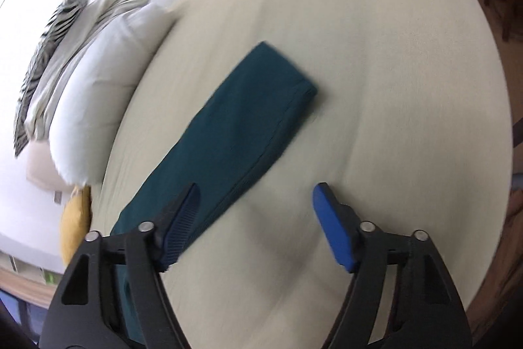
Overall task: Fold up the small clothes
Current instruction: 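Grasp the sweater sleeve cuff with the right gripper and lift it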
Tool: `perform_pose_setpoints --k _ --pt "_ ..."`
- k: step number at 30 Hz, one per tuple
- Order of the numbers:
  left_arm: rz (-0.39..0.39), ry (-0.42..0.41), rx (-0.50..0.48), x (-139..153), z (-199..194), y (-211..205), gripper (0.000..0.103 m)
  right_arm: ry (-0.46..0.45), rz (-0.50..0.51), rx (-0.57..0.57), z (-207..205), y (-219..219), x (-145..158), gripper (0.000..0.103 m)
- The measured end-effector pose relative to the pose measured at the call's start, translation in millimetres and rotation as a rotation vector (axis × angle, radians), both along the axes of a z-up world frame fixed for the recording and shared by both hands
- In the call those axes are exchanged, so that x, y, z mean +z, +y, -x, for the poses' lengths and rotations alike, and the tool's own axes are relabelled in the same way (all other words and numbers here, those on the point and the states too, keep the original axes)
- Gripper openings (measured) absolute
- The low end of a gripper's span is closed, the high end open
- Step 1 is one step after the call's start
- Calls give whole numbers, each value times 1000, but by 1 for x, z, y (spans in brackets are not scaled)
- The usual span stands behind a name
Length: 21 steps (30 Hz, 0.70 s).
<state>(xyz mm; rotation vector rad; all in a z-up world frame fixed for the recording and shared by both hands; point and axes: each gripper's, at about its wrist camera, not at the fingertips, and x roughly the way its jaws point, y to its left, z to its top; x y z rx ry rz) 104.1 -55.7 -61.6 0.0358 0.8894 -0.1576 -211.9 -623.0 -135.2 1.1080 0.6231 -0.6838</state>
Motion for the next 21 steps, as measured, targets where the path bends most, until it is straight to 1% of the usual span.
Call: perform_pose_setpoints --k 2,3,5,6,8,10,11,13,14,16,17,18,21 --pt "-3 -20 -9 0 -8 -6 103 -23 -5 -13 -3 -22 -10 60" --pt "11 -13 -16 -2 -13 -8 103 -32 5 -11 -7 -31 -12 58" --pt "74 25 -36 -8 -24 -9 103 -43 19 7 -17 -49 -18 45" --pt "109 46 -40 -12 -29 -10 103 -49 20 19 -23 -58 -23 41" --pt "172 85 -46 -18 -38 -9 96 -34 23 21 -35 -71 -26 20" --pt "238 120 -64 -23 -45 -9 90 -13 36 22 -47 -75 -27 9" --pt "273 142 -69 -27 -49 -7 89 5 54 25 -53 -74 -23 8" --pt "313 164 -70 -30 -57 -6 82 49 121 48 -68 -56 -4 7" --pt "330 172 -69 -32 -59 -5 81 56 156 76 -79 -46 7 7" --pt "378 192 -59 -36 -67 3 75 57 221 144 -106 -23 31 7" --pt "399 198 -54 -37 -70 7 74 51 254 189 -122 -7 43 7" --pt "412 200 -51 -37 -72 10 72 39 299 259 -145 15 58 7" --pt "472 198 -31 -34 -76 27 72 2 404 469 -210 86 91 7"
